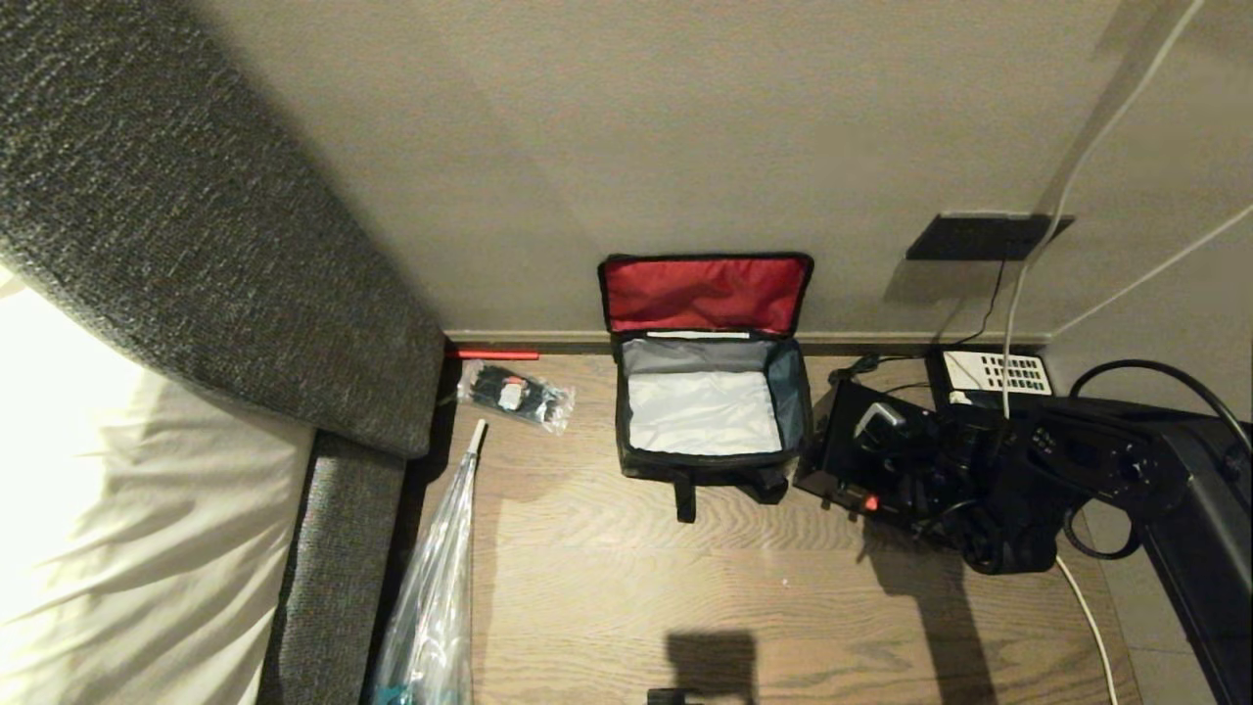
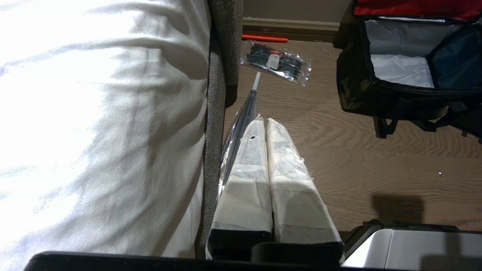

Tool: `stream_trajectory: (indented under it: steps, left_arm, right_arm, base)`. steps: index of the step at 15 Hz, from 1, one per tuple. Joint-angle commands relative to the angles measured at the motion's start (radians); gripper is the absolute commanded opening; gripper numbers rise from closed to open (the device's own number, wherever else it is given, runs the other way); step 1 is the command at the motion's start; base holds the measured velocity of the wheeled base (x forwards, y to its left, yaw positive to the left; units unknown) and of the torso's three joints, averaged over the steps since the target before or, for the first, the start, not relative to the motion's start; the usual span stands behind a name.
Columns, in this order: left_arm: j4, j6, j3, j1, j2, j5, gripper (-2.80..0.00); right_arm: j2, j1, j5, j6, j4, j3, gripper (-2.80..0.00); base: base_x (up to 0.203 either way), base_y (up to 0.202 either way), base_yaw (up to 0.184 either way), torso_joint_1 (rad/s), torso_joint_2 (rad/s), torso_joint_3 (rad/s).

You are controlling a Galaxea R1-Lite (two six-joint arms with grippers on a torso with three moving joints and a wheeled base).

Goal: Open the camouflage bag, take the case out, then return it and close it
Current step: Grip the handle again, then place the black box back

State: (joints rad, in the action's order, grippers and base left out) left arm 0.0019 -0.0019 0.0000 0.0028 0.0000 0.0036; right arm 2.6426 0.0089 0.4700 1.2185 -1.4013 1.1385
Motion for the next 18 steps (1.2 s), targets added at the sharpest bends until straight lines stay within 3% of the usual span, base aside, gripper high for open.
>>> stream_trajectory:
  steps: [1,14,18]
  left_arm:
    - [0.000,0.000,0.000,0.000,-0.002,0.001,-2.80]
    - [0.000,0.000,0.000,0.000,-0.002,0.001,-2.80]
    - [0.000,0.000,0.000,0.000,-0.002,-0.001,-2.80]
  right_arm:
    - [0.004,0.001,0.002,0.010,-0.026,0.002,-2.80]
    - [-0.019,0.002,0.004,0.024,-0.031,-0.011,-2.80]
    - [-0.129,0.002,0.004,0.044,-0.033,-0.065,-2.80]
  base:
    - [0.000,0.000,0.000,0.000,0.00,0.000]
    - [0.000,0.000,0.000,0.000,0.00,0.000]
    - [0.000,0.000,0.000,0.000,0.00,0.000]
